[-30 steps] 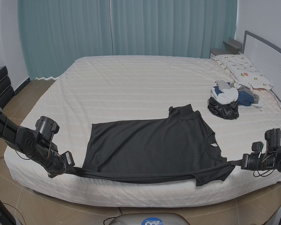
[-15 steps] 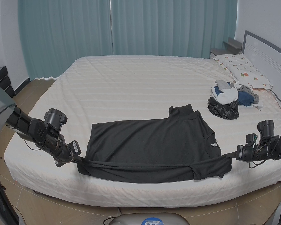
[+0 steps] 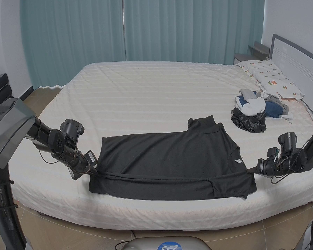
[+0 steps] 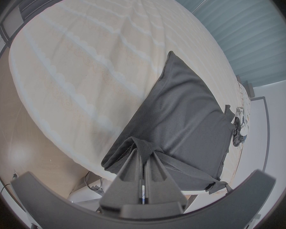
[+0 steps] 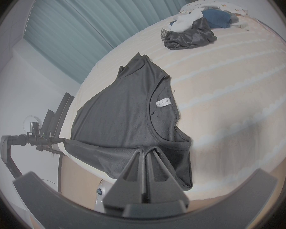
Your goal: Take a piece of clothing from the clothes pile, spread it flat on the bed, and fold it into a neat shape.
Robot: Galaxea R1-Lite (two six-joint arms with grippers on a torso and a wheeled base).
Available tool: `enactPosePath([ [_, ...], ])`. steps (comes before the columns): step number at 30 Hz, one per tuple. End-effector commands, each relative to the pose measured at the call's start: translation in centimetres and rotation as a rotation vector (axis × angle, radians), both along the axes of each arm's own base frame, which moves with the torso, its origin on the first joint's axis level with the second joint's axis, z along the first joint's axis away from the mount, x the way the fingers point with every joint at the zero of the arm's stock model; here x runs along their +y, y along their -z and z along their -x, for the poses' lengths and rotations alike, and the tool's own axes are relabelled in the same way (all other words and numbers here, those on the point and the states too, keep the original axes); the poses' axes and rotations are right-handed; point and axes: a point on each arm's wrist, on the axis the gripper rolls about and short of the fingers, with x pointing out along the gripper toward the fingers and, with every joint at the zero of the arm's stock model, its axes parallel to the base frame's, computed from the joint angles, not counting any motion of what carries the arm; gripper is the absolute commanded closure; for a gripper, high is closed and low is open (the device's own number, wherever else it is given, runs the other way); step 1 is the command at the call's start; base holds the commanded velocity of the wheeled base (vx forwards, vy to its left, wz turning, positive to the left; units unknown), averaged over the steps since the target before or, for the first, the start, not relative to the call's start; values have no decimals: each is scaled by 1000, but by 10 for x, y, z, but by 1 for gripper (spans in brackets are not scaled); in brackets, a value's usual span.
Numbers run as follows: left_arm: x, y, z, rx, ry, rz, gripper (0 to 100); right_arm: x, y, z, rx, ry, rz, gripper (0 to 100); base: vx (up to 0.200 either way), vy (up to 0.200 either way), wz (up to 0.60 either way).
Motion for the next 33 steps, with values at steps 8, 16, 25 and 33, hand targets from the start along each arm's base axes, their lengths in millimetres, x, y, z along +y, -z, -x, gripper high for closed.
enactPosePath([
  [8,-2,12,-18,7,-49,24,100,7,10,-30,5,38,-38,100,0,0,0],
  [16,-2,13,-23,3,-70,30,100,8,19,-40,16,71,-13,100,0,0,0],
  [25,-2,12,-28,-2,-112,42,100,8,15,-42,19,110,-46,100,0,0,0],
  [33,-2,11,-30,-10,-116,45,100,8,16,-45,23,130,-50,100,0,0,0],
])
